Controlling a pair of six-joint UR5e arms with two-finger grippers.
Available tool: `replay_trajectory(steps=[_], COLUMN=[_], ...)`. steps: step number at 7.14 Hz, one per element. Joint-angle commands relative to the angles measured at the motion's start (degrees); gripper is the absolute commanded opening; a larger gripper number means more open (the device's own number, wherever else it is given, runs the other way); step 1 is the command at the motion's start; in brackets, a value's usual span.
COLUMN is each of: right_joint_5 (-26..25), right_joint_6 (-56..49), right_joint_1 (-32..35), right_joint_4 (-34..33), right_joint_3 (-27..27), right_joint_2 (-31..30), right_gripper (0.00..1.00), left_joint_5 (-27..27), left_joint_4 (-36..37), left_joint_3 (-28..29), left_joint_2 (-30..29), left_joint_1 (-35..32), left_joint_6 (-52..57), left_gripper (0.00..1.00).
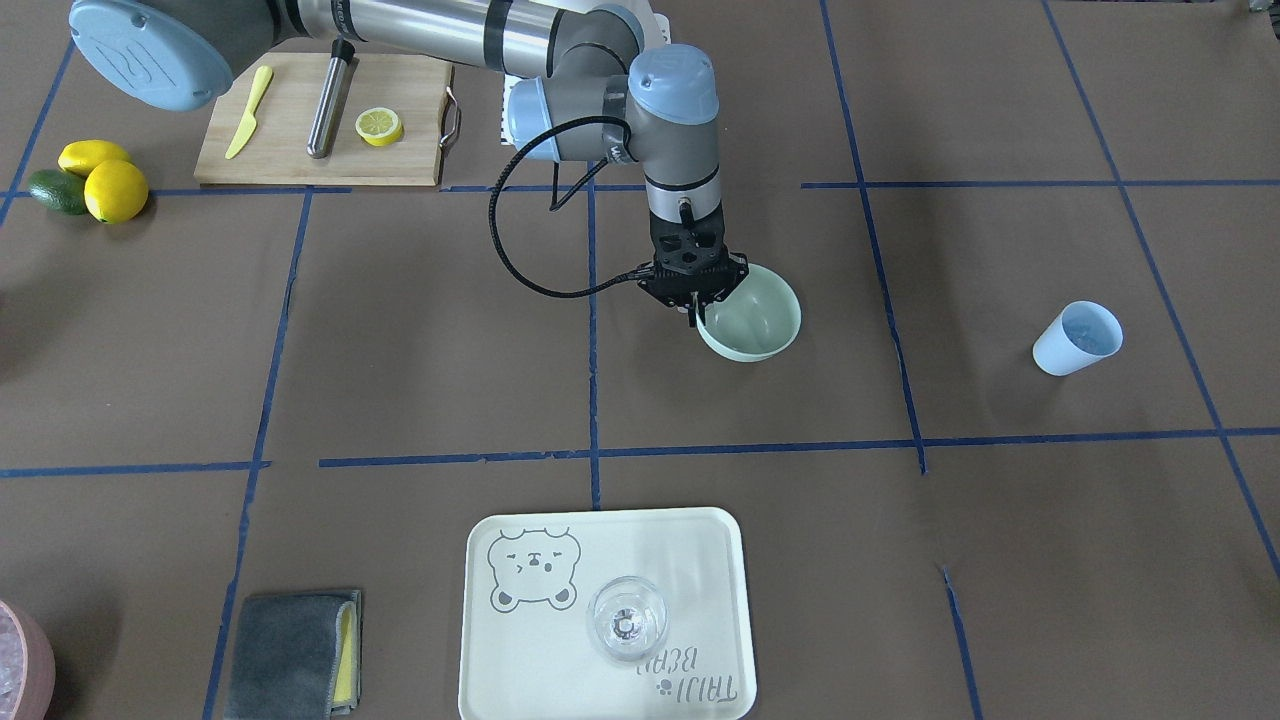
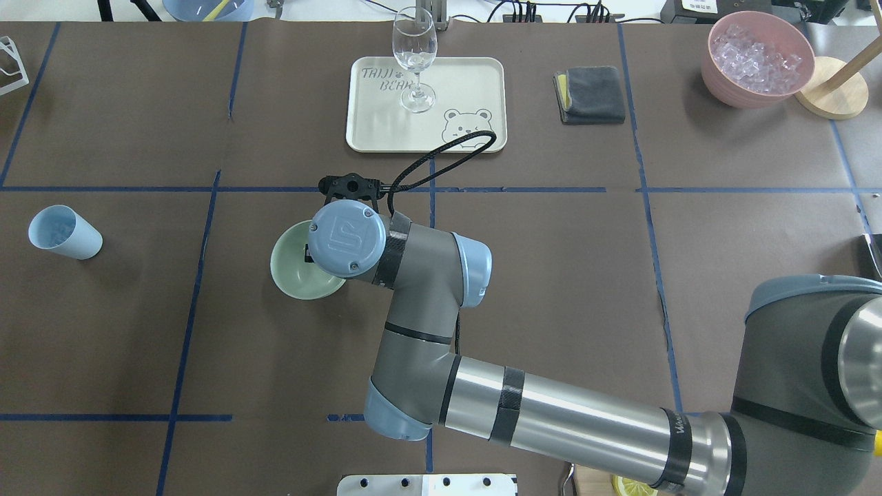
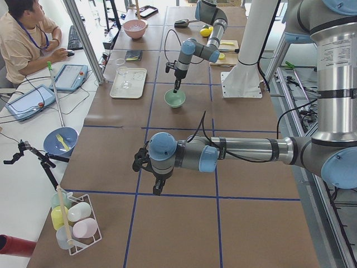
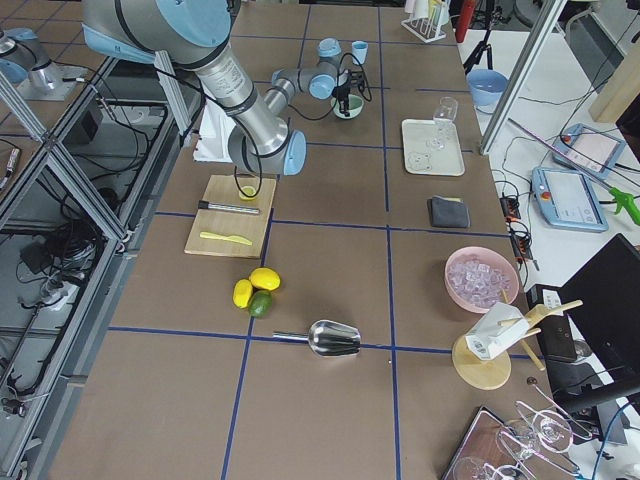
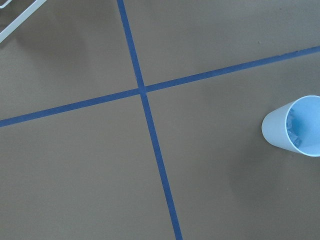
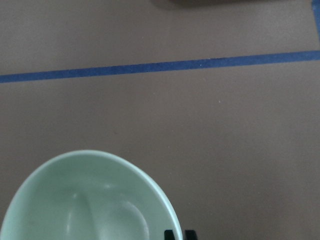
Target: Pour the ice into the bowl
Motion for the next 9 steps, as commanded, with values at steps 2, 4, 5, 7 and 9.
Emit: replay_trajectory(steps=[2,4,5,7,9], right_joint_5=[0.45,10.07,14.12,22.13,28.53], right_joint_6=[1.11,-0.98,-6.48,-20.79,-40.53], right_joint_1=[0.45,6.66,10.44,19.4,30.19], right_joint_4=[1.15,-6.96,-13.99,-28.41,-30.67], right_joint_3=[-1.07,3.03,6.46,15.93,30.08], right_joint_2=[2.16,2.17,1.91,-2.54,-19.98], right_gripper=[1.0,1.0,1.0,1.0,1.0], left_joint_5=[0.0,0.08,0.08,-0.18,0.43], left_joint_4=[-0.53,-1.58,-2.28,-6.73,-19.8], left_joint_3=[0.12,0.21,0.13,-0.05,1.0], left_joint_2=[0.0,0.0,0.0,-0.35,-0.87], left_joint_1=[0.0,0.09,0.44,1.06,1.06], left_joint_6=[0.0,0.09,0.0,-0.09,-0.44], left_gripper=[1.0,1.0,1.0,1.0,1.0])
